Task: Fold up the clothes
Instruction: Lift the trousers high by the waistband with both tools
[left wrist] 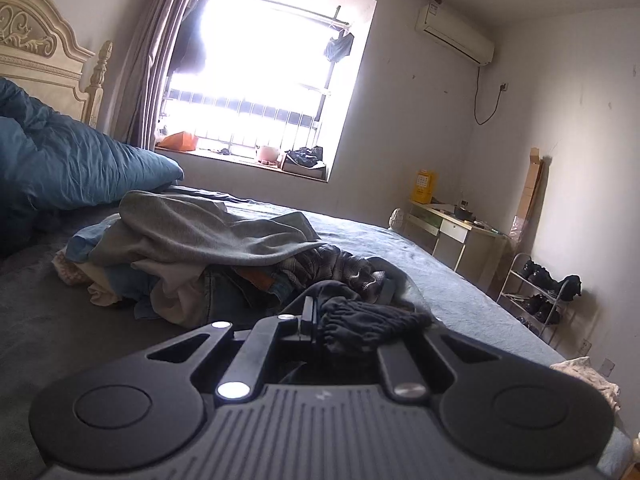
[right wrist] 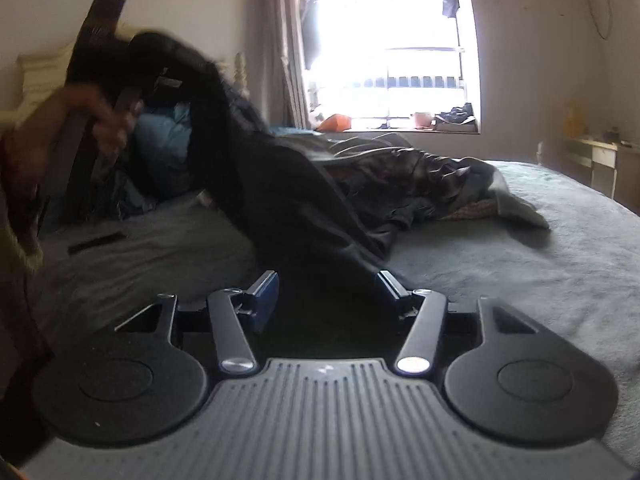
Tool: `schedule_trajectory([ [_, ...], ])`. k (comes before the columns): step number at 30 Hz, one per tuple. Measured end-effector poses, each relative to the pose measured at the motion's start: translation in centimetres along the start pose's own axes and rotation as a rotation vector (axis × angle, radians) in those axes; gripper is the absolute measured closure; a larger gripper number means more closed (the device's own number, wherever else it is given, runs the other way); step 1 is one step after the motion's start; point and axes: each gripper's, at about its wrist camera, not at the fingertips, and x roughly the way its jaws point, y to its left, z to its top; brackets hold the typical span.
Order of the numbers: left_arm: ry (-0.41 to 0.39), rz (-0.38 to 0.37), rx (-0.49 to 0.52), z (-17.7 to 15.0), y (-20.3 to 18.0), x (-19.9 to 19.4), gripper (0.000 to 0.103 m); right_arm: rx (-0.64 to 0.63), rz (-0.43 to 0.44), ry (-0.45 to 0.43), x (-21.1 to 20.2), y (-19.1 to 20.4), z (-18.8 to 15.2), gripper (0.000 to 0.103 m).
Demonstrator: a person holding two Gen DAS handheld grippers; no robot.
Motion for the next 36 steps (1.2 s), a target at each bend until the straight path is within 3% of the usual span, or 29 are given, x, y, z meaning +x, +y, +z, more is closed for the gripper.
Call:
schedule_trajectory([
  [4, -0.02, -0.001, -0.009, 0.8, 0.1, -0.5, 0.095, -0.354, -0.136, 0.063, 3.5, 3.6, -2.1, 0.039],
  [6, -0.027, -0.005, -0.01, 1.1, 0.0, -0.7, 0.095, -0.499, -0.16, 0.1, 5.4, 4.2, -3.1, 0.039],
  [12, -0.048, -0.02, -0.029, 1.3, 0.4, -0.8, 0.095, -0.614, -0.157, 0.102, 8.2, 4.2, -3.0, 0.046],
  [13, -0.053, -0.016, -0.033, 1.3, 0.6, -0.9, 0.095, -0.611, -0.164, 0.1, 8.5, 4.1, -2.8, 0.062],
  [14, -0.058, -0.011, -0.038, 1.3, 0.9, -1.0, 0.095, -0.605, -0.171, 0.1, 8.7, 3.9, -2.5, 0.087],
  [15, -0.062, -0.007, -0.043, 1.4, 1.1, -1.0, 0.095, -0.587, -0.182, 0.093, 8.8, 3.7, -2.1, 0.095],
  [24, -0.12, -0.017, -0.081, 2.6, 2.8, -4.6, 0.096, -0.313, -0.29, -0.145, 2.5, 0.3, 3.5, 0.099],
  [36, -0.377, -0.17, -0.11, 6.9, 0.7, -17.3, 0.096, -0.11, -0.257, -0.519, -9.1, -2.8, 12.0, 0.099],
])
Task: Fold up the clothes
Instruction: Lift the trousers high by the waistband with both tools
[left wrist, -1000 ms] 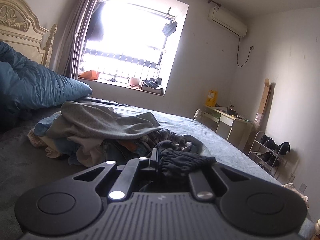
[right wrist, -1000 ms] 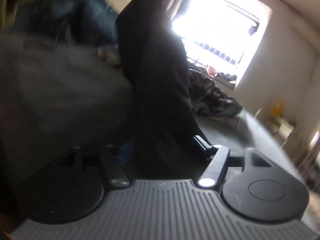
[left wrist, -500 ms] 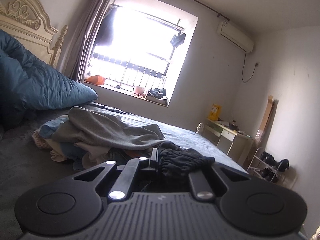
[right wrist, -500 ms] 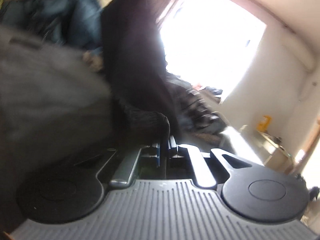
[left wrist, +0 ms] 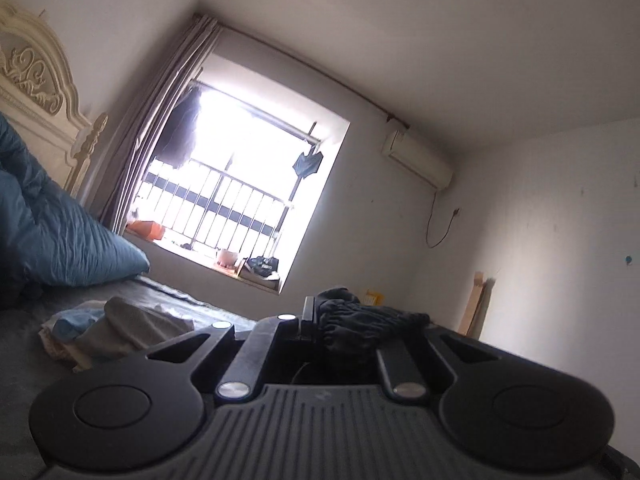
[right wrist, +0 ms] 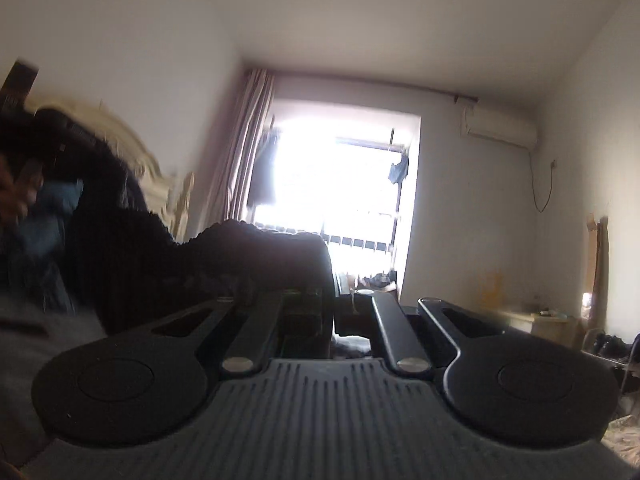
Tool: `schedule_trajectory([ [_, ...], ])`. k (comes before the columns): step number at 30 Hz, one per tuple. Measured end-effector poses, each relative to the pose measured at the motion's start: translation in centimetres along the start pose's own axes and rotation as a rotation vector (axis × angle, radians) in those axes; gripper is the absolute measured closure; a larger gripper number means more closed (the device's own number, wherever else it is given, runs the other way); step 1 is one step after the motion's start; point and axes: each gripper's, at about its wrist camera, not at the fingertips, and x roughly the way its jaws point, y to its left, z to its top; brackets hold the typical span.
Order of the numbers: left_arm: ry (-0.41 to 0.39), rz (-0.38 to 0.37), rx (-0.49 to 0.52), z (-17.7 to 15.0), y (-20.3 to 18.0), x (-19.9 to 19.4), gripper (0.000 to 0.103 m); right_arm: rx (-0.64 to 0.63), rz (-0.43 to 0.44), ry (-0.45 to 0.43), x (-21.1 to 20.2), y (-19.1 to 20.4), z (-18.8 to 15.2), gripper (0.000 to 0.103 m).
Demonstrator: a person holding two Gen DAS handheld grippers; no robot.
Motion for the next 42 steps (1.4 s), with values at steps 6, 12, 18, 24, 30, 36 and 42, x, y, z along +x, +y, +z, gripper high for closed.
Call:
schedule_trajectory([
  [6, -0.132, -0.077, -0.003, 3.3, -3.4, -4.9, 0.096, 0.036, 0.009, -0.155, -3.3, -1.4, 5.0, 0.099],
  [12, -0.214, -0.131, 0.005, 4.9, -6.0, -8.2, 0.096, 0.021, 0.016, -0.281, -6.4, -2.0, 8.7, 0.099],
  [18, -0.246, -0.142, 0.013, 3.9, -7.2, -9.2, 0.096, -0.028, 0.001, -0.361, -8.5, -2.3, 10.6, 0.099],
  [24, -0.208, -0.112, 0.004, 1.7, -6.2, -6.6, 0.096, -0.031, -0.005, -0.355, -7.5, -3.1, 10.7, 0.099],
  [30, -0.134, -0.043, -0.022, -0.6, -3.2, -1.0, 0.096, -0.027, -0.013, -0.292, -3.1, -4.9, 9.8, 0.099],
  [36, -0.017, 0.073, -0.06, -4.1, 2.1, 7.2, 0.096, 0.0, -0.006, -0.175, 5.0, -7.1, 7.4, 0.099],
  [42, 0.095, 0.209, -0.052, -8.2, 8.0, 16.3, 0.096, 0.028, 0.005, -0.048, 15.2, -9.6, 4.2, 0.099],
])
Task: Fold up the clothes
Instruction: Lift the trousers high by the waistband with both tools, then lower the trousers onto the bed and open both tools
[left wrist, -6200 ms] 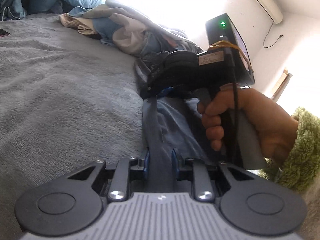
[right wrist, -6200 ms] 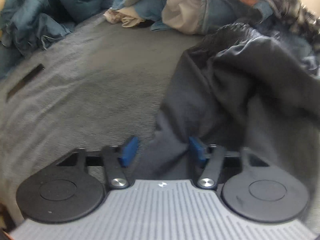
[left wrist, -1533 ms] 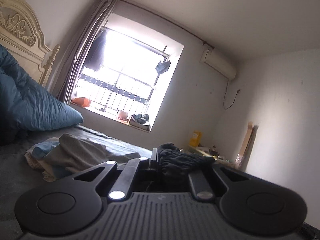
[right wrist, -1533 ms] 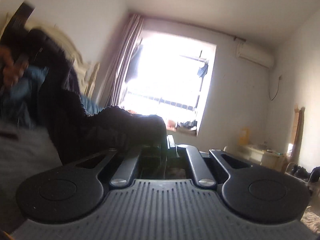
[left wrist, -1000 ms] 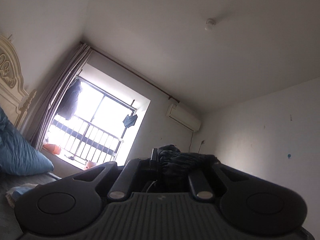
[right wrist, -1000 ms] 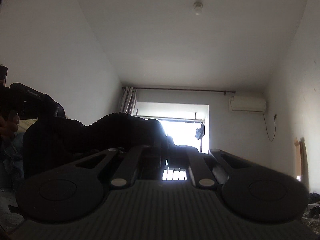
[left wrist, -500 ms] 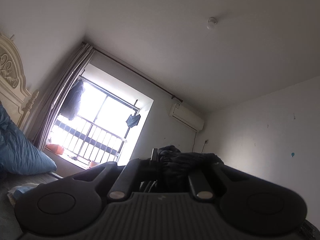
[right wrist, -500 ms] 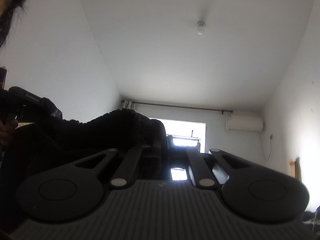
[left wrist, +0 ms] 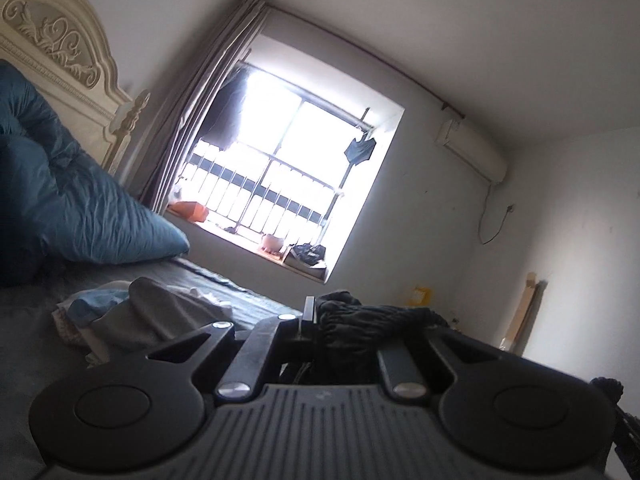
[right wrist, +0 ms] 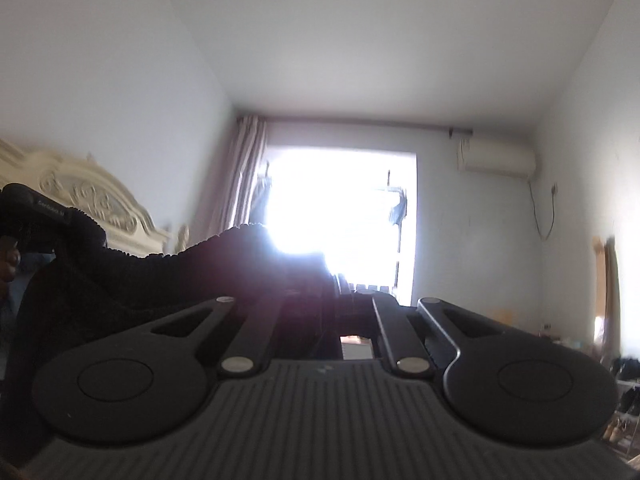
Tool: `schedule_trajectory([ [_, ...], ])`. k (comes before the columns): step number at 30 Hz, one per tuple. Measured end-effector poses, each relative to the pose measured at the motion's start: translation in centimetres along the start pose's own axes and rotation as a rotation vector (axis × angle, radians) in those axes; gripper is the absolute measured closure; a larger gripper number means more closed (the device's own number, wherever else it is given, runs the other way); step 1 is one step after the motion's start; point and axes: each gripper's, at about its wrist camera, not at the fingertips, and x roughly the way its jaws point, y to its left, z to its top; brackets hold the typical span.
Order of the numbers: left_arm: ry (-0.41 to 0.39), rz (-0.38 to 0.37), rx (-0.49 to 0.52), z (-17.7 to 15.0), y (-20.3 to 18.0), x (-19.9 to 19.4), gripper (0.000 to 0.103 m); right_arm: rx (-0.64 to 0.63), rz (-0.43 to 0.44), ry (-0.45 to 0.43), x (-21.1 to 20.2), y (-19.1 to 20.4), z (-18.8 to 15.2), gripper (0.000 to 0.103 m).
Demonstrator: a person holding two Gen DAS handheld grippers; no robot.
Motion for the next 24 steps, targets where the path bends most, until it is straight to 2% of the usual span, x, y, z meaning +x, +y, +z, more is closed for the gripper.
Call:
schedule_trajectory([
  [4, 0.064, 0.091, 0.059, -2.6, 2.1, 6.6, 0.096, 0.021, 0.006, 0.107, 8.1, -0.8, -4.1, 0.099],
  [9, 0.183, 0.205, 0.112, -8.0, 5.0, 15.1, 0.096, 0.061, 0.004, 0.291, 17.6, -1.0, -12.9, 0.099],
  [11, 0.25, 0.248, 0.12, -10.7, 6.5, 18.1, 0.096, 0.07, 0.008, 0.374, 18.7, -0.1, -16.4, 0.099],
  [14, 0.377, 0.297, 0.124, -14.7, 9.2, 22.3, 0.095, 0.093, 0.022, 0.513, 17.4, 3.0, -21.9, 0.099],
  [17, 0.514, 0.316, 0.086, -18.8, 11.4, 24.4, 0.094, 0.143, 0.035, 0.658, 17.6, 5.6, -27.5, 0.099],
  [18, 0.548, 0.319, 0.065, -19.8, 12.0, 24.6, 0.091, 0.165, 0.036, 0.704, 17.7, 5.7, -29.3, 0.099],
  [20, 0.611, 0.317, 0.025, -21.2, 13.0, 24.8, 0.068, 0.214, 0.037, 0.788, 18.4, 6.1, -32.7, 0.099],
  [24, 0.646, 0.273, -0.038, -21.0, 13.9, 24.2, 0.054, 0.34, 0.033, 0.919, 19.3, 5.5, -35.1, 0.095],
])
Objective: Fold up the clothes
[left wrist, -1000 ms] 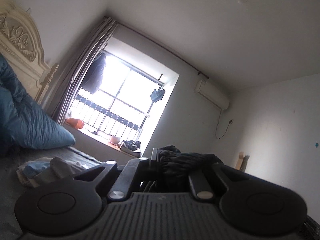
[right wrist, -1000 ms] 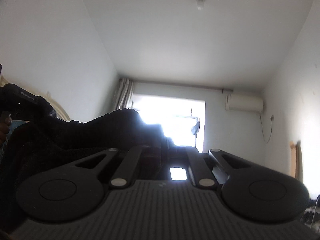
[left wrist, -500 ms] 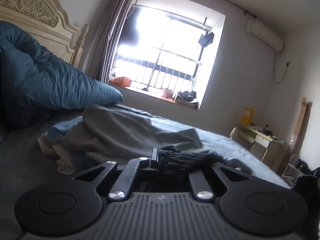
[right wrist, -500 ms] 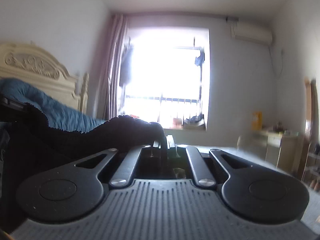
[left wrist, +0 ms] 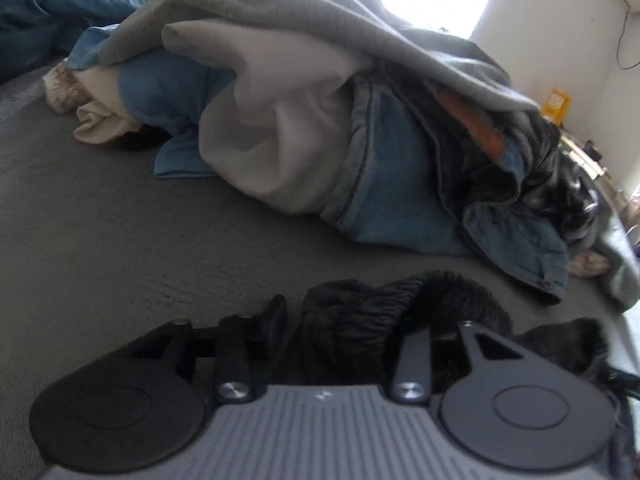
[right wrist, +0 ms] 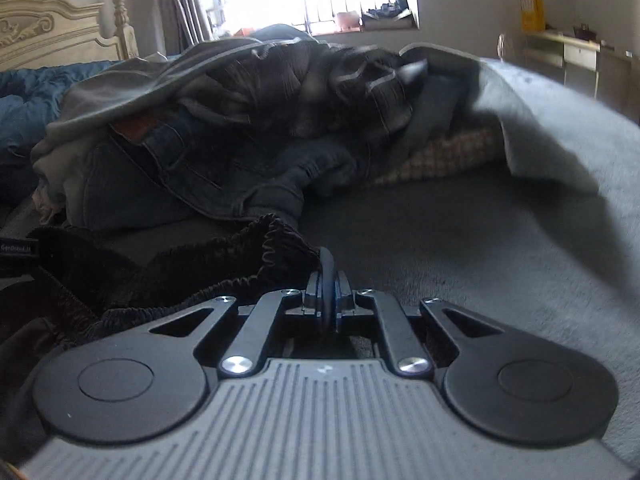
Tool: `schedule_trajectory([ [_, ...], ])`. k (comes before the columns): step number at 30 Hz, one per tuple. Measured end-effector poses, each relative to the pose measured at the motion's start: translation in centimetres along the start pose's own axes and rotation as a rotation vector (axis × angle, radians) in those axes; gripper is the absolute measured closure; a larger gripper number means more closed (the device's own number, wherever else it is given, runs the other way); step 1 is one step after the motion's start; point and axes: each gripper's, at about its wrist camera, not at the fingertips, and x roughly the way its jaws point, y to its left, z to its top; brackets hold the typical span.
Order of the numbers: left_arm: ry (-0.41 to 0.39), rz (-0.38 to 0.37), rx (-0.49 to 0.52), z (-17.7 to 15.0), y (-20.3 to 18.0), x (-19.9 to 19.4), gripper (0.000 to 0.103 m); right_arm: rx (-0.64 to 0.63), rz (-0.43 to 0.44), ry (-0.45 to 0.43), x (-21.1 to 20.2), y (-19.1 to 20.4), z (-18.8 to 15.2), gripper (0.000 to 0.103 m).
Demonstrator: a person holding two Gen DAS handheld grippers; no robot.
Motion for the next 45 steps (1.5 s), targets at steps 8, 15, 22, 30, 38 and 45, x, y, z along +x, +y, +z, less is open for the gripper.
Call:
schedule_trajectory([
  [8, -0.02, -0.091, -0.086, 2.6, 0.9, -6.8, 0.032, 0.438, 0.219, 0.08, -4.0, -6.0, 0.9, 0.045],
  [15, -0.056, -0.188, -0.074, 4.0, 0.8, -16.5, 0.016, 0.506, 0.307, -0.006, -14.0, -6.0, 0.0, 0.039],
  [22, -0.013, -0.231, -0.202, 5.3, 1.6, -21.1, 0.013, 0.419, 0.301, -0.042, -22.2, -4.0, -3.2, 0.031],
  [30, -0.041, -0.206, -0.025, -1.4, 5.2, -31.3, 0.013, 0.341, 0.227, 0.031, -25.9, -4.6, -10.2, 0.026],
  [38, 0.007, -0.164, 0.08, -13.6, 10.8, -33.9, 0.014, 0.267, 0.053, 0.12, -29.0, -7.9, -15.9, 0.026],
  [45, 0.005, -0.167, 0.075, -18.0, 12.4, -31.2, 0.023, 0.324, -0.016, 0.131, -28.6, -9.3, -17.8, 0.026],
])
